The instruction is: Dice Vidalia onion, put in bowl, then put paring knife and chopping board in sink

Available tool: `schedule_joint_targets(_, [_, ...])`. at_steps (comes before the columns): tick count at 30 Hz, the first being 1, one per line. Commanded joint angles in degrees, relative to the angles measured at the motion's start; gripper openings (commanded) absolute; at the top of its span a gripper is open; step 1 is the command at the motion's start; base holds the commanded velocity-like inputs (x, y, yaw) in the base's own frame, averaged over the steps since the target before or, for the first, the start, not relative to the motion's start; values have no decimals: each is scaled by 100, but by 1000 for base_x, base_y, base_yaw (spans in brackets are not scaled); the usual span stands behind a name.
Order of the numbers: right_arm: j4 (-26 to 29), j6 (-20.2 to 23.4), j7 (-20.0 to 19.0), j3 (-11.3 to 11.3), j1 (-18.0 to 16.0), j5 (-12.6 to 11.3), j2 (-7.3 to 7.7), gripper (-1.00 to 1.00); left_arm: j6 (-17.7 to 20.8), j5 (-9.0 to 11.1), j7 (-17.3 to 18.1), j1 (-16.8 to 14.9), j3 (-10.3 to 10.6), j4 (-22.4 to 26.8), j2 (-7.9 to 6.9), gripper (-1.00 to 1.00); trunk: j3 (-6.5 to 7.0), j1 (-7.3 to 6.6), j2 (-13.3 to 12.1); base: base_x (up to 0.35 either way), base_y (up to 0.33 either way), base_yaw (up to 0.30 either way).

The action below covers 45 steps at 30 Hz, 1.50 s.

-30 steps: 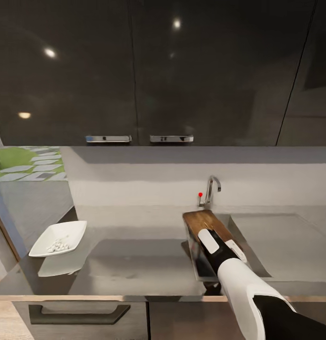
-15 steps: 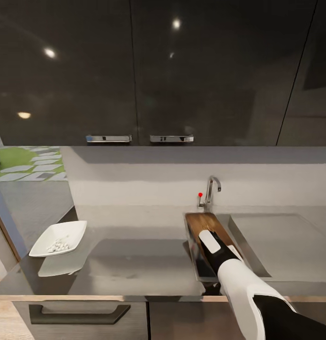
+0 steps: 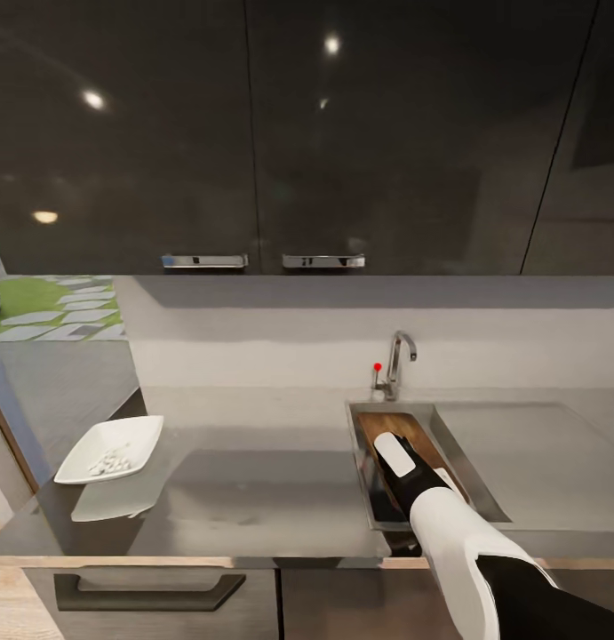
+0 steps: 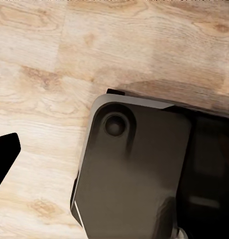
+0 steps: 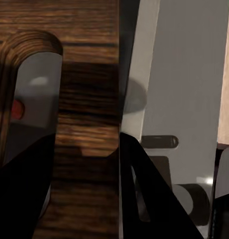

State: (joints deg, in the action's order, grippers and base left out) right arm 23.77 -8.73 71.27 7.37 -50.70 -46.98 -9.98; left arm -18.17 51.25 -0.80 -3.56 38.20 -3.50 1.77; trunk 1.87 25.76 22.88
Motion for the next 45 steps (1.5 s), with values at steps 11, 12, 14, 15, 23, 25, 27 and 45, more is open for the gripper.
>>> schedule_joint_targets(11, [-31,-64,-44,10,-1,-15,112,-100,-21,8,-8,-5,38,-20,-1,100,-7,3,4,162,0,0])
schedule_joint_targets(12, [-37,-65,-50,10,-1,-12,123,-100,-20,8,-8,-5,38,-20,-1,100,-12,3,4,23,0,0])
schedule_joint_targets(14, [-45,-67,-62,10,-1,-10,148,-100,-20,8,-8,-3,38,-25,-1,100,-28,3,4,8,0,0])
schedule_joint_targets(15, [-47,-67,-66,10,-1,-11,157,-100,-20,8,-8,-4,38,-27,-1,100,-37,3,4,3,0,0])
schedule_joint_targets(23, [-54,-60,-78,10,-1,-4,180,-100,-27,8,-8,-5,38,-28,-11,100,-110,3,4,11,0,0])
schedule_joint_targets(25, [-56,-63,-79,10,-1,-4,181,-100,-28,8,-8,-5,38,-28,-16,100,-129,3,4,99,0,0])
schedule_joint_targets(27, [-62,-62,-80,10,-1,0,186,-100,-28,8,-8,-5,38,-28,-18,100,-147,3,4,138,0,0])
schedule_joint_targets(45, [-74,-66,-87,10,-1,5,189,-100,-28,8,-8,-3,38,-28,-19,100,-314,3,4,72,-10,0])
